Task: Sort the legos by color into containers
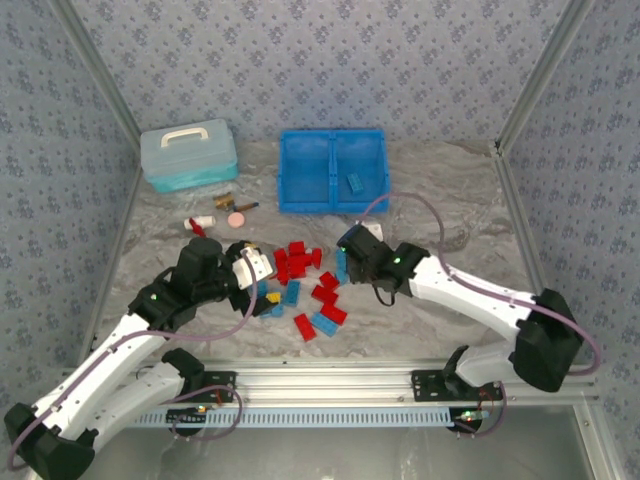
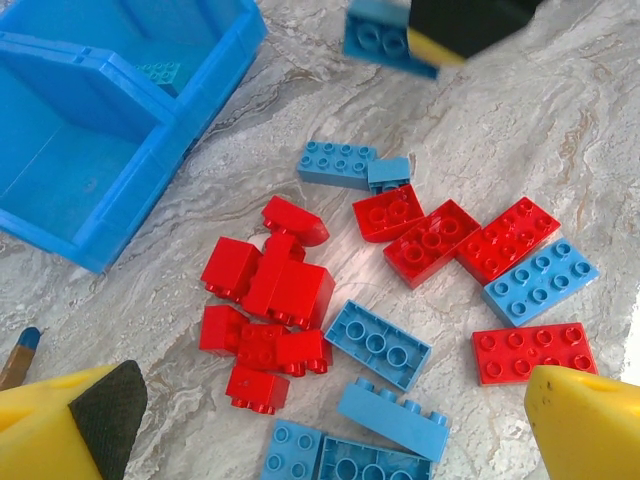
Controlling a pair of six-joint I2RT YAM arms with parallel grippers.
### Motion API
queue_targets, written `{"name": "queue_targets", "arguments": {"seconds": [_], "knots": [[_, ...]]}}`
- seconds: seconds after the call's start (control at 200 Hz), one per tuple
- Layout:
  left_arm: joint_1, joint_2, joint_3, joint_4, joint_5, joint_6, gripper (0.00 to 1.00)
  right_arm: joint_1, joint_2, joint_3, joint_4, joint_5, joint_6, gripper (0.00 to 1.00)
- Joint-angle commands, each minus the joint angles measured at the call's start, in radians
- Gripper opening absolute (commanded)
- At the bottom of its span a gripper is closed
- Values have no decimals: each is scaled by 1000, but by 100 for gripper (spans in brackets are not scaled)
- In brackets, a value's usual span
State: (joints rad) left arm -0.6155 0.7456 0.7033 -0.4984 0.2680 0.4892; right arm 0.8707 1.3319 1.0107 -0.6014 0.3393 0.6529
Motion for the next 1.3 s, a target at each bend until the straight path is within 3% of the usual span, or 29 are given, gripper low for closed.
{"name": "queue_targets", "arguments": {"seconds": [0.0, 0.26, 0.375, 0.55, 0.809, 0.984, 1.129, 1.294], "knots": [[-6, -15, 1, -1, -1, 6, 99, -34, 8, 105, 45, 86, -133, 25], [-6, -48, -5, 17, -61, -8, 99, -292, 324, 453, 140, -55, -328, 24], [-7, -76, -16, 39, -86, -23, 99, -373, 534, 654, 88, -103, -358, 24], [-9, -107, -45, 136, -149, -109, 99, -451, 820, 931, 8, -188, -344, 24], [-9, -98, -34, 106, -140, -71, 99, -484, 1105, 1271, -154, -185, -353, 27], [-9, -101, -38, 102, -138, -58, 99, -487, 1123, 1340, -200, -190, -358, 37], [-9, -95, -38, 99, -137, -54, 99, -487, 1044, 1336, -227, -183, -368, 47], [-10, -95, -38, 92, -145, -46, 99, -477, 830, 1130, -168, -167, -361, 47]]}}
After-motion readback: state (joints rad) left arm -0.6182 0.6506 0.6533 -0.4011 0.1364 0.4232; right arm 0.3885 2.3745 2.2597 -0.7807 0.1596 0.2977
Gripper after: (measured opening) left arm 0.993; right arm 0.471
